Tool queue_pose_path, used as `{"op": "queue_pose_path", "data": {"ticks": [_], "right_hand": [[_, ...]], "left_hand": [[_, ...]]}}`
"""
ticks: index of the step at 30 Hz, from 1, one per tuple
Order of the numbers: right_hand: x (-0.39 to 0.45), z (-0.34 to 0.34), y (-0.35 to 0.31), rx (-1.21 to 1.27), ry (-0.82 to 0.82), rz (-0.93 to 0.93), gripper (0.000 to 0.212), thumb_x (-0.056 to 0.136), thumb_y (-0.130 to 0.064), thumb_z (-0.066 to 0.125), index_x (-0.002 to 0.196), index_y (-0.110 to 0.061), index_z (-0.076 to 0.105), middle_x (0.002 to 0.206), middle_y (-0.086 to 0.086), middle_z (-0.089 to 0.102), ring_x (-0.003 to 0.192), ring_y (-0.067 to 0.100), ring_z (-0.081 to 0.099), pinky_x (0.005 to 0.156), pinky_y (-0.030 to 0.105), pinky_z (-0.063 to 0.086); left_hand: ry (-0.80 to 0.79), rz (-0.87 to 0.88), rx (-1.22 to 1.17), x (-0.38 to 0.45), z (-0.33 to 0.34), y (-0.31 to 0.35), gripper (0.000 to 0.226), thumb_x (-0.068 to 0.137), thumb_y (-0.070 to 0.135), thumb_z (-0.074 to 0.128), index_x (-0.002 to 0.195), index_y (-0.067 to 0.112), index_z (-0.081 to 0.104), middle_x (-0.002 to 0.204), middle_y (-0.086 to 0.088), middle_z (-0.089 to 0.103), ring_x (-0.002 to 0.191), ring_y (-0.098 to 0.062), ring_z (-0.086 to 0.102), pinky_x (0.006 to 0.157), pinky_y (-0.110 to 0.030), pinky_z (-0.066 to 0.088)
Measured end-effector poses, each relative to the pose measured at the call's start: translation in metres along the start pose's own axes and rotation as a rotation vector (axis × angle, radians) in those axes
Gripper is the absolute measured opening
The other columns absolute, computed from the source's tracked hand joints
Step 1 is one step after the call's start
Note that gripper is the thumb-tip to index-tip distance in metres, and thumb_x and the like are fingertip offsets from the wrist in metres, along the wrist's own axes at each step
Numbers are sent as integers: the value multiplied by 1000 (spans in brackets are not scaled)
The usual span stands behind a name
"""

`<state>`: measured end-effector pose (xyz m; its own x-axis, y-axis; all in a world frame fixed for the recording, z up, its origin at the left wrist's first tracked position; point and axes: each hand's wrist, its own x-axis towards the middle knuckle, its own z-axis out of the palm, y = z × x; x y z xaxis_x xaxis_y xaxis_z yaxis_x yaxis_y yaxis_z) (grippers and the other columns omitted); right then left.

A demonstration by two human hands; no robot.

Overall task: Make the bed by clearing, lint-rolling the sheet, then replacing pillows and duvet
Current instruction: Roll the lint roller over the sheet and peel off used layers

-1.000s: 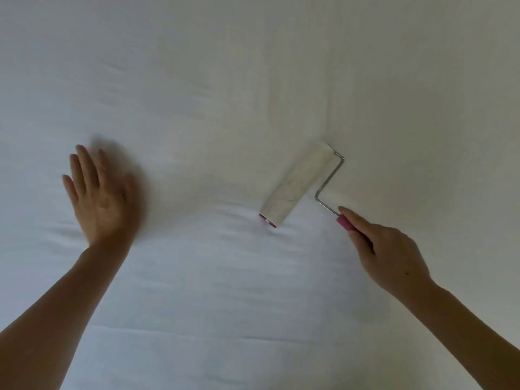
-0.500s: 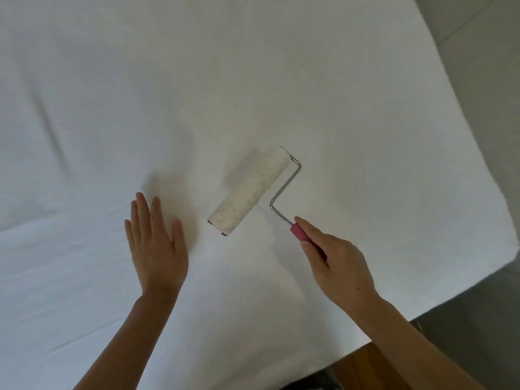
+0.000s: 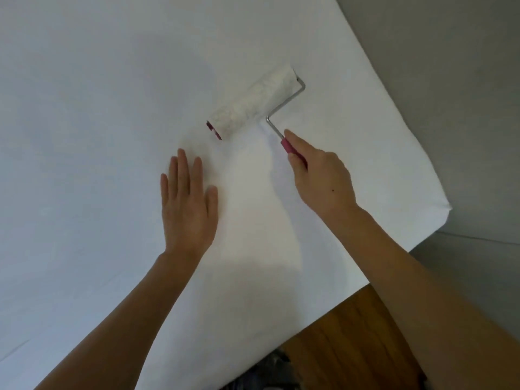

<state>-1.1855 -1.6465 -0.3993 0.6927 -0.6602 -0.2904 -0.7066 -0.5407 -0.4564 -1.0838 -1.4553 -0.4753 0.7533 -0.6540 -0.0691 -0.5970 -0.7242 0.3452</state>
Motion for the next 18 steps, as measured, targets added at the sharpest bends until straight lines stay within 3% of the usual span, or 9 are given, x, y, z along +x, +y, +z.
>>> {"op": "queue_pose_path", "data": {"ticks": [4,8,11,13,16,18], "right_hand": [[-8,12,26,-32,-11,21,40,103,-37,35,143,-40,39,81,5,66,71,26,60,62,33,46],[-64,12,78,-10,16,-7,44,99,-41,36,143,-38,37,64,-11,52,50,5,45,48,18,34],[-120,1,118,46,-28,44,45,95,-38,45,140,-39,36,73,-10,65,55,4,57,58,17,51],[-155,-6,139,45,-45,91,47,93,-38,49,138,-40,37,83,-9,71,61,5,62,65,17,54],[-201,-14,165,-9,-71,144,47,95,-42,42,140,-48,30,80,-13,70,57,2,61,55,15,53],[-225,-21,179,-15,-86,157,44,100,-50,29,144,-52,24,80,-14,69,60,4,63,52,22,56]], "left_hand": [[-26,-20,32,1,20,17,57,101,33,26,151,5,27,160,-21,15,148,-33,12,120,-44,7],[0,-23,52,1,26,17,57,102,34,26,151,6,27,160,-20,16,149,-33,12,120,-43,6],[3,-32,68,1,26,21,58,102,35,25,153,7,24,160,-19,14,149,-32,10,121,-42,4],[5,-38,78,1,26,23,58,102,35,24,153,7,23,160,-20,13,149,-33,10,121,-43,4],[-6,-47,80,0,23,27,58,102,34,24,152,7,23,160,-21,13,149,-34,10,121,-46,6],[-27,-28,78,-6,22,32,58,102,34,25,152,6,23,160,-21,13,148,-35,11,120,-47,6]]}}
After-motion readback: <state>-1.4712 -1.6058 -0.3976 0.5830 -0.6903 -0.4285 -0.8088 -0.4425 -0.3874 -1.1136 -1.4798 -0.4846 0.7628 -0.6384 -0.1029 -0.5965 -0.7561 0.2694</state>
